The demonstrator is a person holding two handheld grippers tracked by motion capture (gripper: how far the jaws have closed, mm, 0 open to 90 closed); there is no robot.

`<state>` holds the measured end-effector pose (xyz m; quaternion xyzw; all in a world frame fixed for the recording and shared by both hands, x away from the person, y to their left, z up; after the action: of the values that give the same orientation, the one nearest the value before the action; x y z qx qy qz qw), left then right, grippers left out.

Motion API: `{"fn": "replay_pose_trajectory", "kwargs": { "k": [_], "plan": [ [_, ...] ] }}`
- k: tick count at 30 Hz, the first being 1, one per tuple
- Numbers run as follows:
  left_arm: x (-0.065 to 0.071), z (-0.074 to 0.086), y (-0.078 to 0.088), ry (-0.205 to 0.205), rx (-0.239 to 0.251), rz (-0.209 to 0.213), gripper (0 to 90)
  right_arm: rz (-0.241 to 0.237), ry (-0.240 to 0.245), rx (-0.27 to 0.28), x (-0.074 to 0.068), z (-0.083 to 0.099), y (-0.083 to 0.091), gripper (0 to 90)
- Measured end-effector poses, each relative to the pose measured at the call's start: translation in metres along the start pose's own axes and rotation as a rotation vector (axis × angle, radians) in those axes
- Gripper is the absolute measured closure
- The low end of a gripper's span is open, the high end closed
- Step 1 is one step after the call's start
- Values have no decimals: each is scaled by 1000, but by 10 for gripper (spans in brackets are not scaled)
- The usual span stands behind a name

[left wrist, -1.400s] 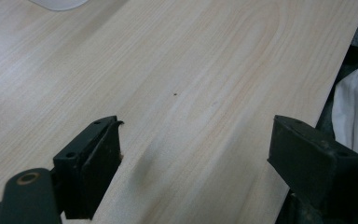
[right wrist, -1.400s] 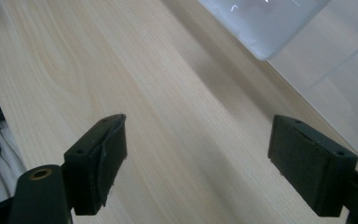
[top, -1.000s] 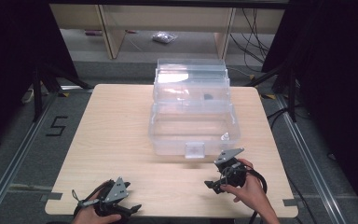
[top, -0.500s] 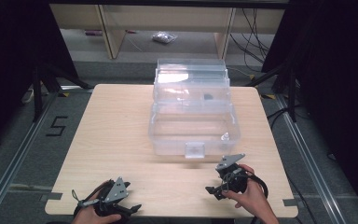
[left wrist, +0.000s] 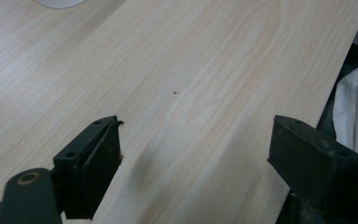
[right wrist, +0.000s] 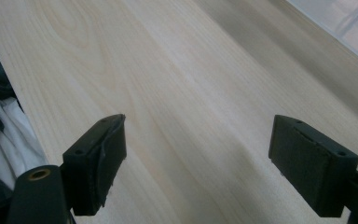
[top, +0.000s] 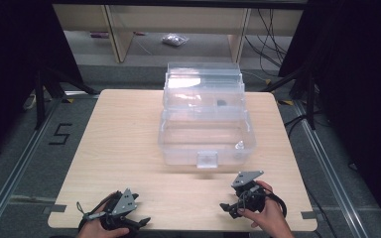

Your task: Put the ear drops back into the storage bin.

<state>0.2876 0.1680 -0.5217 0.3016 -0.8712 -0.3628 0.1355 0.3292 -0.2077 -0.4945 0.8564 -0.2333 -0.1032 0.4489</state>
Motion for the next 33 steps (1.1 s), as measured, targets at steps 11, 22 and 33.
{"fn": "replay_pose_trajectory", "kwargs": {
  "k": [11, 22, 33],
  "plan": [
    [0, 0, 0, 0, -2, 0, 164, 4, -7, 13, -7, 11, 9, 195],
    [1, 1, 0, 19, -2, -1, 164, 34, -42, 20, -9, 23, 17, 195],
    [0, 0, 0, -4, -5, -4, 164, 41, -35, 11, -9, 32, 20, 196]
  ]
}}
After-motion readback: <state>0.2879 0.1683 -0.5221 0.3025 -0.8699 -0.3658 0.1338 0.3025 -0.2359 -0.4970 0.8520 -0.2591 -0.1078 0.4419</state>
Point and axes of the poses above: each handheld gripper's, and its own axes: y roughly backward along the jaws, z roughly out of its underside, x roughly to its right, the point moved 2 cm from there along -y, roughly forward along the jaws, and after that the axes turned 9 degrees about y, right-handed, at the moved point
